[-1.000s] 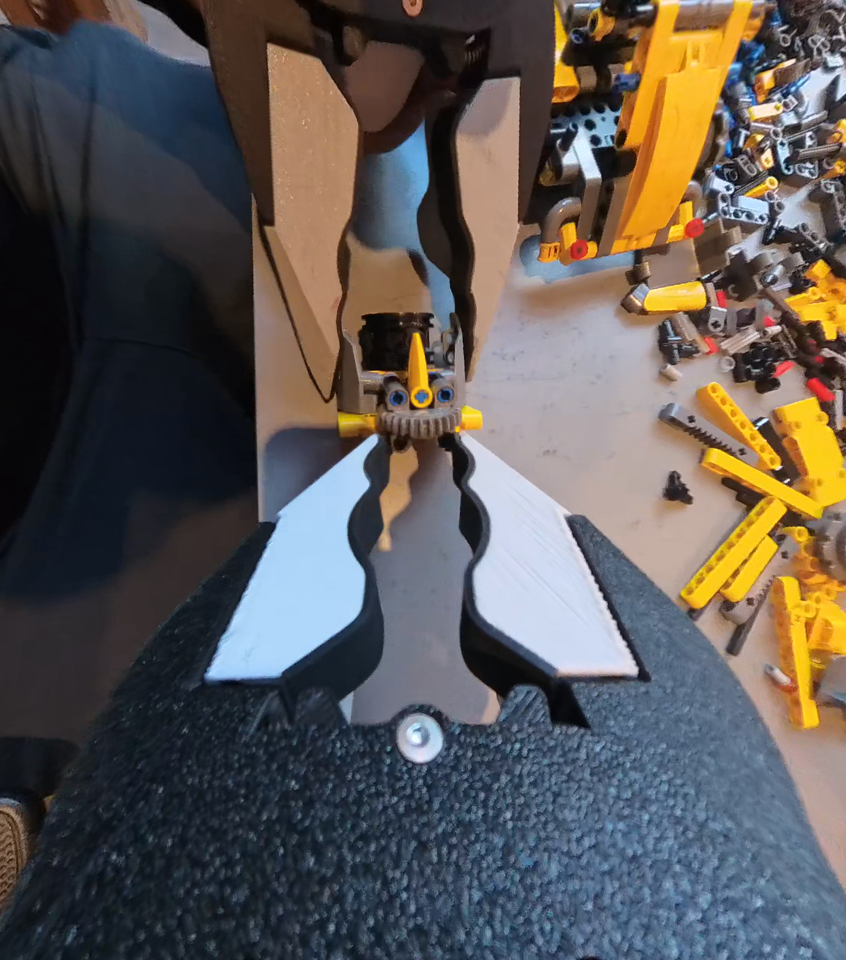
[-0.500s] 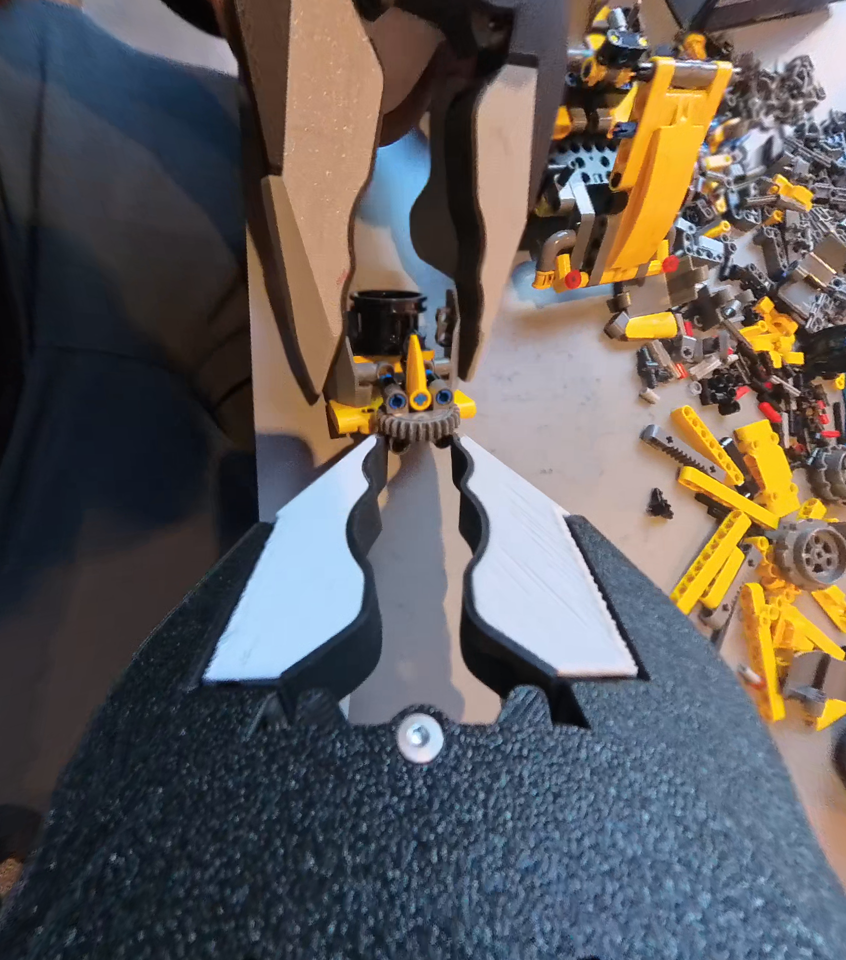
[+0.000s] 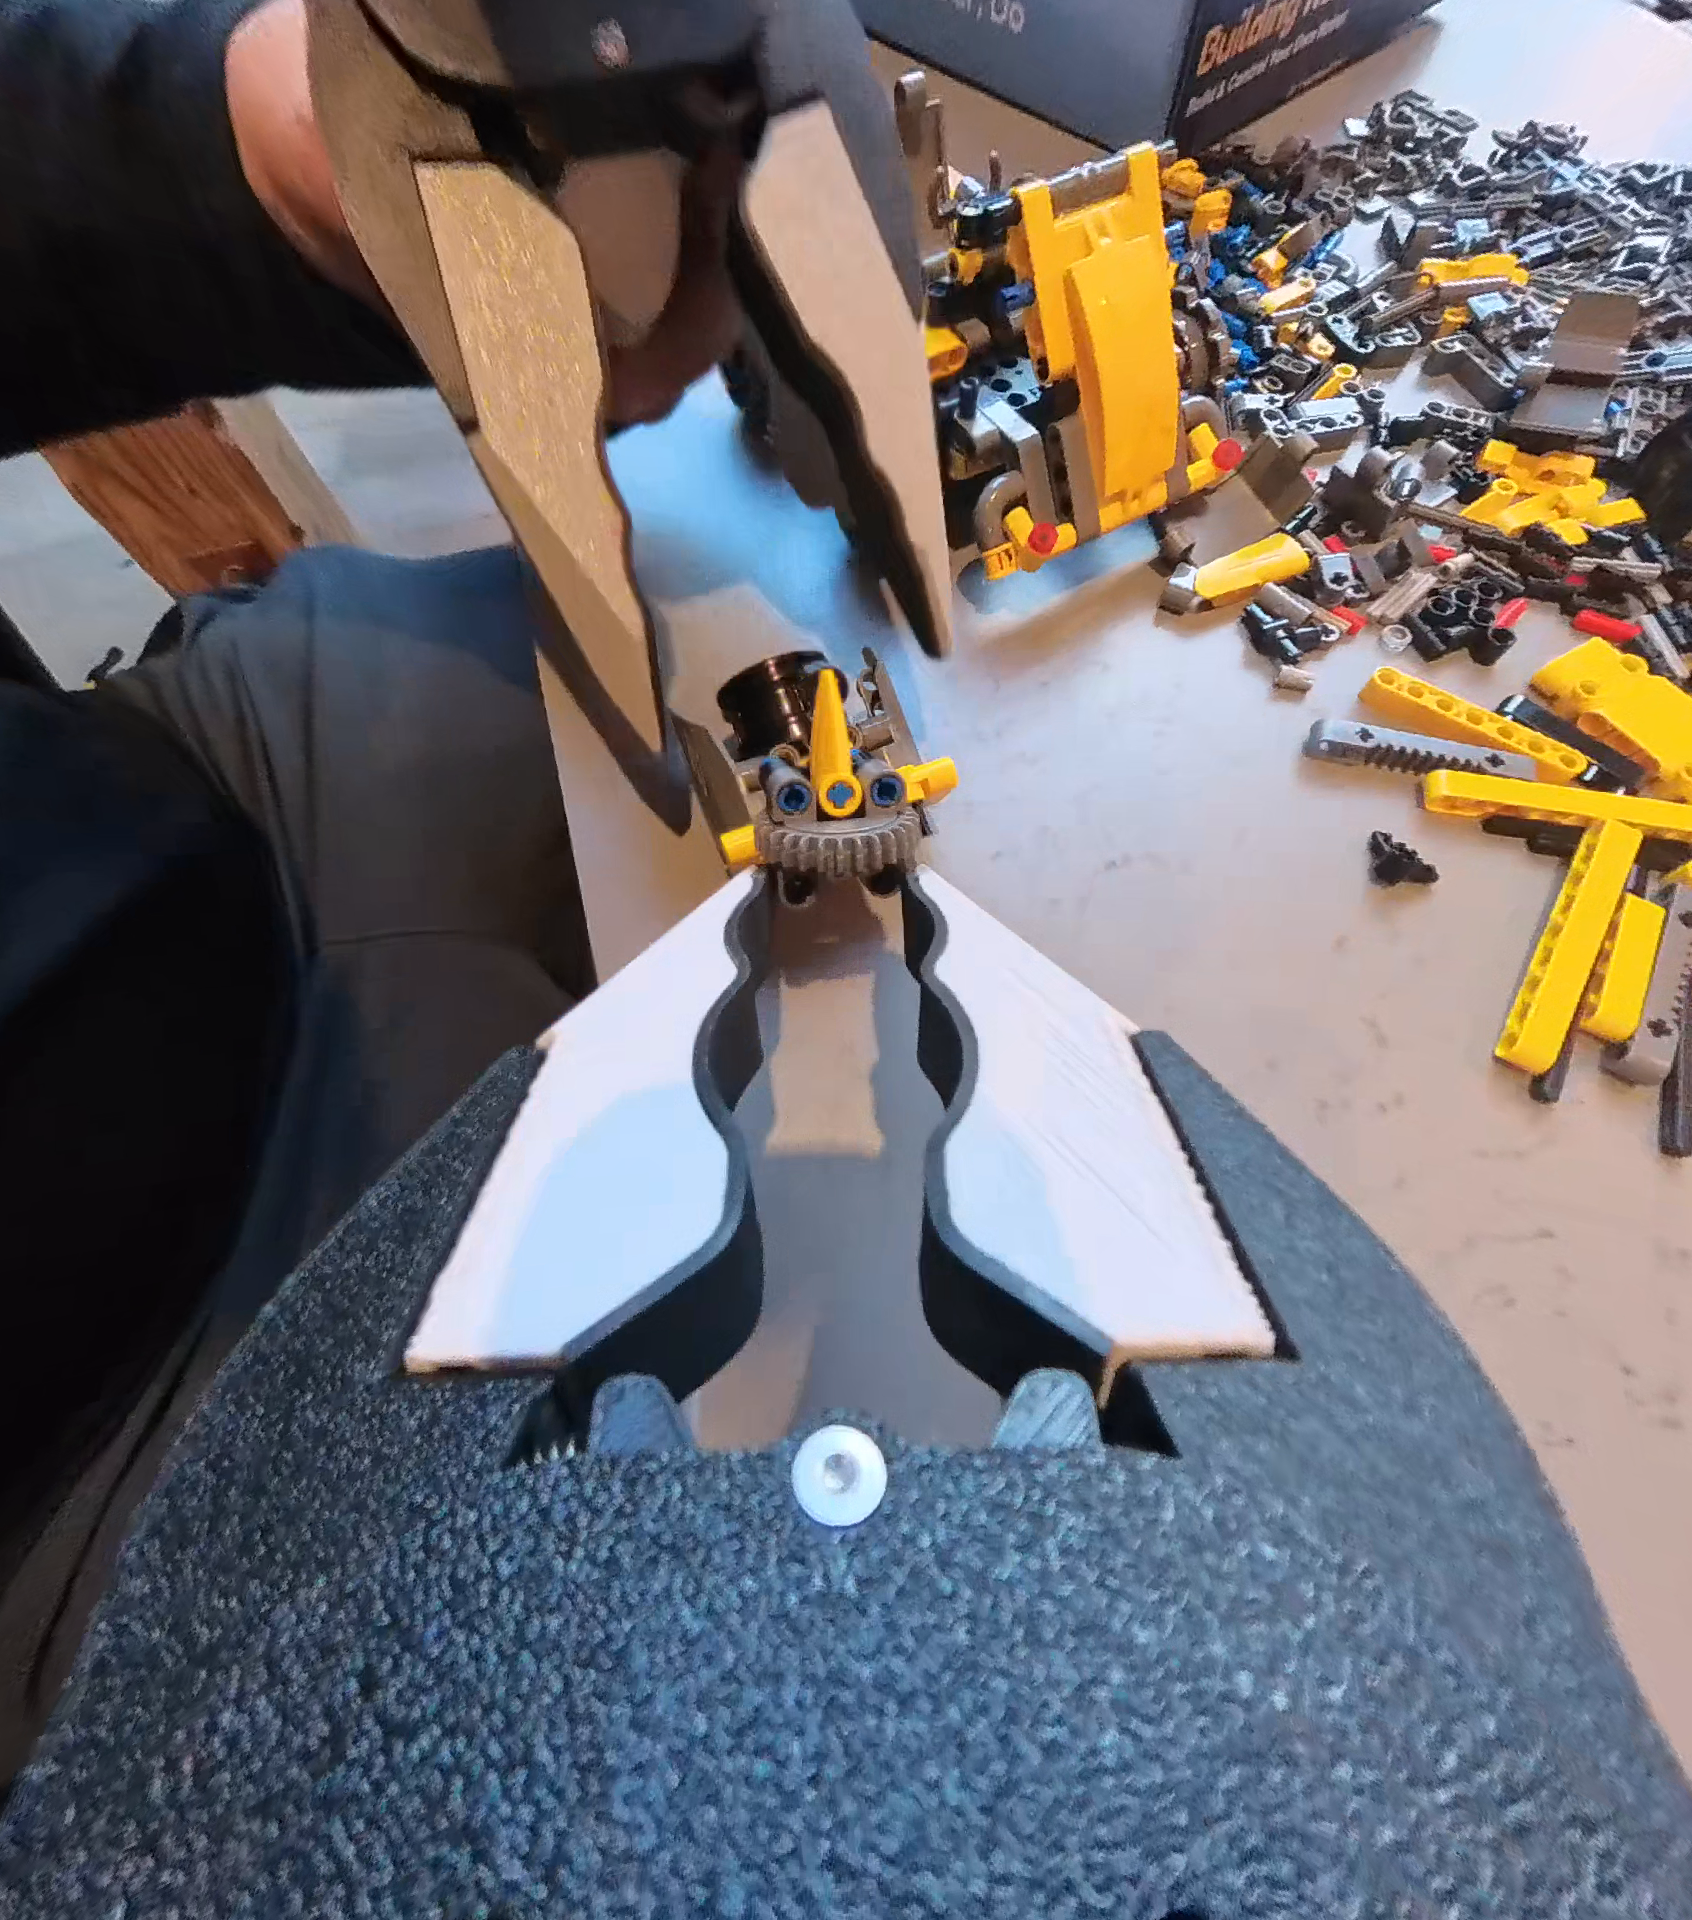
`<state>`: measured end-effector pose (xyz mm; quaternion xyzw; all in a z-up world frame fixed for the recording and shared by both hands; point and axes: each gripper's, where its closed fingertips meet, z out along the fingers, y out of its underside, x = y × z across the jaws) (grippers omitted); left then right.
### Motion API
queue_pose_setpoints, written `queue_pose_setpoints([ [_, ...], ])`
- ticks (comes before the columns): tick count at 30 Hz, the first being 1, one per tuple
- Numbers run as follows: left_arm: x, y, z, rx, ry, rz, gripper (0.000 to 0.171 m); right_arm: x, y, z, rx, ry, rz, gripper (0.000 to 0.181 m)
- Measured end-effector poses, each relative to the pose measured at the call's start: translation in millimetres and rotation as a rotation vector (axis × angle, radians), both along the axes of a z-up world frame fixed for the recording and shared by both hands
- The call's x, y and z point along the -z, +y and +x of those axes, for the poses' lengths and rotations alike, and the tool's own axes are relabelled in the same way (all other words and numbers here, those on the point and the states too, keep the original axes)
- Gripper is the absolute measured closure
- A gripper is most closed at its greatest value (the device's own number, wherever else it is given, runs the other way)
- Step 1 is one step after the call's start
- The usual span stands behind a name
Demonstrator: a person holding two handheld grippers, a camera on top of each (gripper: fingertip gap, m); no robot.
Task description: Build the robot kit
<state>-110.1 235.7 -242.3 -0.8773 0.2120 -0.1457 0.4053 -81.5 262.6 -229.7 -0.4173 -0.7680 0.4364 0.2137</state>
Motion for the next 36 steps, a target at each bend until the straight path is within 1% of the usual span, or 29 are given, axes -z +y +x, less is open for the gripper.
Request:
queue_pose_setpoints([
  [3,-17,-5,2,0.003,0.025,0.023,0.113,1,-1,1,-0.014,0.004,0.067,0.157],
  [6,-31,-2,16,0.054,0.041,0.032,0.127,2,-9,-3,-0.047,0.002,0.137,0.157],
  [8,-29,1,21,0.084,0.065,0.004,0.145,2,-15,-8,-0.061,0.008,0.183,0.157],
  [9,-26,1,20,0.093,0.083,-0.014,0.149,2,-17,-10,-0.066,0.009,0.207,0.157],
  [11,-19,2,14,0.082,0.125,-0.033,0.153,4,-18,-14,-0.073,0.007,0.25,0.157],
  [14,-14,0,10,0.08,0.117,-0.053,0.154,5,-19,-17,-0.083,0.023,0.279,0.157],
  [15,-13,-1,8,0.078,0.118,-0.058,0.159,5,-18,-19,-0.079,0.031,0.279,0.157],
  [16,-13,-1,7,0.076,0.113,-0.052,0.159,5,-17,-20,-0.081,0.033,0.273,0.157],
  [17,-13,0,5,0.07,0.11,-0.043,0.167,6,-17,-20,-0.088,0.029,0.26,0.157],
  [25,-13,-5,5,0.083,0.033,-0.021,0.167,5,-22,-21,-0.157,0.077,0.161,0.158],
  [29,-12,-4,4,0.093,0.072,-0.027,0.16,4,-19,-24,-0.18,0.103,0.129,0.158],
  [31,-14,-3,2,0.094,0.101,-0.022,0.167,3,-19,-24,-0.197,0.118,0.12,0.158],
  [35,-16,-2,3,0.098,0.126,-0.031,0.167,7,-18,-23,-0.232,0.135,0.155,0.157],
  [36,-15,-2,2,0.095,0.138,-0.038,0.167,7,-16,-22,-0.243,0.138,0.172,0.16],
])
